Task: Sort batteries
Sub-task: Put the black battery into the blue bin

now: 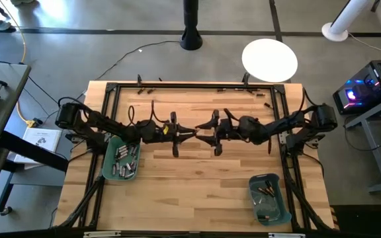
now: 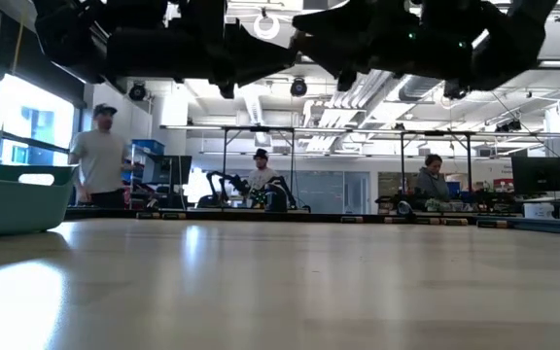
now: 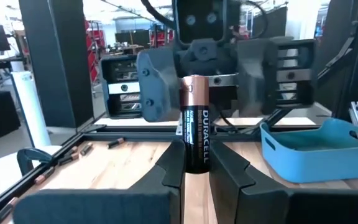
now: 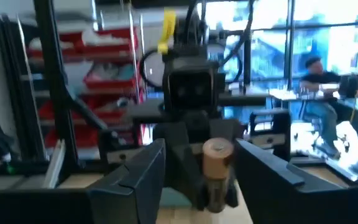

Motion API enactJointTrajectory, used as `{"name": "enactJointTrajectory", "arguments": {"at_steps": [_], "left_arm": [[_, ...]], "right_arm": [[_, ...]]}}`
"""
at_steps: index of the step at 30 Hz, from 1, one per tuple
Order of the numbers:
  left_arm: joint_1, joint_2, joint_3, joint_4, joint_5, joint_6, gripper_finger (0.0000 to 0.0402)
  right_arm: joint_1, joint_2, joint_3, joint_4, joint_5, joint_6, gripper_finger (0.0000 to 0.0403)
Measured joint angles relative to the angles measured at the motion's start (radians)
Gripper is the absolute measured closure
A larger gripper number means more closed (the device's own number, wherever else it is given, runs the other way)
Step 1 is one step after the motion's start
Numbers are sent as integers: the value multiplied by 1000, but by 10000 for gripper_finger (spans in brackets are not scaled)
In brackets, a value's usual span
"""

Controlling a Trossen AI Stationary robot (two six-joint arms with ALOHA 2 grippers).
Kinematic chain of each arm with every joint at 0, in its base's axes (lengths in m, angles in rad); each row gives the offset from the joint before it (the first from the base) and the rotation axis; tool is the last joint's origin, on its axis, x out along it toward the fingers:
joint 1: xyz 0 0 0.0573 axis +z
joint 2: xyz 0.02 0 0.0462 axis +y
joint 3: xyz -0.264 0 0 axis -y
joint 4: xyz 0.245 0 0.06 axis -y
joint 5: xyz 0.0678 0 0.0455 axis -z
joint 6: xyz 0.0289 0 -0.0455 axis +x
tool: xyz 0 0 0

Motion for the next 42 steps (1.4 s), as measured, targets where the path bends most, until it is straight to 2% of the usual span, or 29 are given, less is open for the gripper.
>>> {"name": "enactJointTrajectory", "arguments": {"at_steps": [6,13,18,25,30,34,38,42], "left_arm": [[0,0,0,-2,-1,1,370],[-1,0,0,-9,-10,5,369],[0,0,1,-11,-17,4,349],[2,0,0,-22,-59,-21,278],[2,0,1,-60,-80,-30,244],[2,0,0,-87,-80,-29,235],[2,0,0,-116,-101,-44,235],[2,0,0,-123,-127,-63,235]], "right_arm": [[0,0,82,-158,0,-86,259],[-1,0,92,-199,7,-101,371],[-7,-15,92,-219,4,-97,373],[-23,-139,91,-398,25,-163,373],[-26,-281,91,-621,87,-207,373],[-16,-404,91,-881,94,-184,373],[30,-517,91,-1180,94,-87,373],[129,-602,91,-1468,97,96,373]]}}
